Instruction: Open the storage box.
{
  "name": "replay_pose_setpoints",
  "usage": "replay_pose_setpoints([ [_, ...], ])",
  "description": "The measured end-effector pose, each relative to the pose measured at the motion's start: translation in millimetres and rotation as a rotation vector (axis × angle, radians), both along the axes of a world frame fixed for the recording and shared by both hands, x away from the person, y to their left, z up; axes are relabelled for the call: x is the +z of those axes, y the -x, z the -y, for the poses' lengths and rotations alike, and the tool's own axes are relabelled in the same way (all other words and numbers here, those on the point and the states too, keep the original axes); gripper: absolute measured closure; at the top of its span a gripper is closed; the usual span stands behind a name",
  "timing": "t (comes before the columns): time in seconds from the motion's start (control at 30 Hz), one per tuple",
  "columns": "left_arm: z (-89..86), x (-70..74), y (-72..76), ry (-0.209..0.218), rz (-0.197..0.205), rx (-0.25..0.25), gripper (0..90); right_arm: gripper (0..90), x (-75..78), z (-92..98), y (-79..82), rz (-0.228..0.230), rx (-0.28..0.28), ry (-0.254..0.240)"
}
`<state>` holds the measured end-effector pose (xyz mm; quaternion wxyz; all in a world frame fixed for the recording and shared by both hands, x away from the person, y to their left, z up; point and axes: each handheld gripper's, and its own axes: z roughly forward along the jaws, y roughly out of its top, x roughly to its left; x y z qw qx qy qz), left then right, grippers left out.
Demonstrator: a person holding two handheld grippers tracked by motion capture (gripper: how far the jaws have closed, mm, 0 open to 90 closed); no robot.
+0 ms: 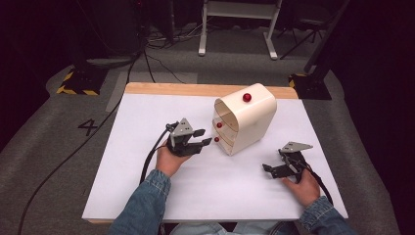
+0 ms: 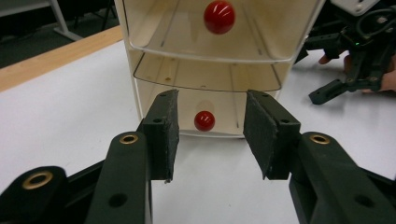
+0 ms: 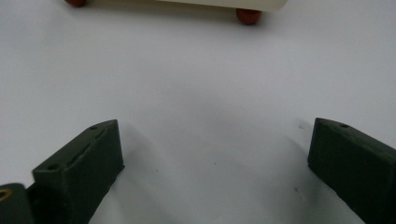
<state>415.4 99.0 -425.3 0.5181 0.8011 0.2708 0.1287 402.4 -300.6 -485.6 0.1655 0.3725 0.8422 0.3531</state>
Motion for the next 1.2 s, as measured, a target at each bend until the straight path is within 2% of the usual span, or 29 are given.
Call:
replay_pose_setpoints([
  [0.07,5.6,-7.6,-7.9,-0.01,-0.011,0.004,53.3,3.3,0.0,0.0,0.0,0.0,0.0,0.0],
  [0.2,9.8,-15.0,-13.4,-0.019,-0.022,0.008,52.1,3.3,0.0,0.0,0.0,0.0,0.0,0.0],
  [0.23,12.4,-19.9,-16.4,-0.033,-0.018,0.015,51.4,3.3,0.0,0.0,0.0,-0.001,0.0,0.0],
  [0.53,26.3,-36.6,-23.1,-0.002,-0.026,-0.003,52.1,3.3,0.0,-0.1,0.1,0.0,-0.001,0.0],
  [0.57,30.8,-39.3,-24.4,-0.006,-0.053,-0.011,52.7,3.3,0.0,-0.1,0.1,0.0,0.0,0.0],
  [0.7,34.1,-41.3,-27.0,-0.016,-0.074,-0.029,54.3,3.3,0.0,0.0,0.1,0.0,0.0,0.001],
  [0.83,31.3,-43.0,-29.4,-0.024,-0.084,-0.019,64.8,3.3,0.0,-0.1,0.1,0.0,-0.001,0.0],
  [0.97,31.6,-43.6,-29.1,-0.014,-0.086,-0.04,72.5,3.3,0.0,-0.1,0.1,0.0,0.0,0.0],
  [1.2,30.6,-42.2,-28.5,-0.021,-0.077,-0.048,73.4,3.3,0.0,-0.1,0.2,0.0,-0.001,0.001],
])
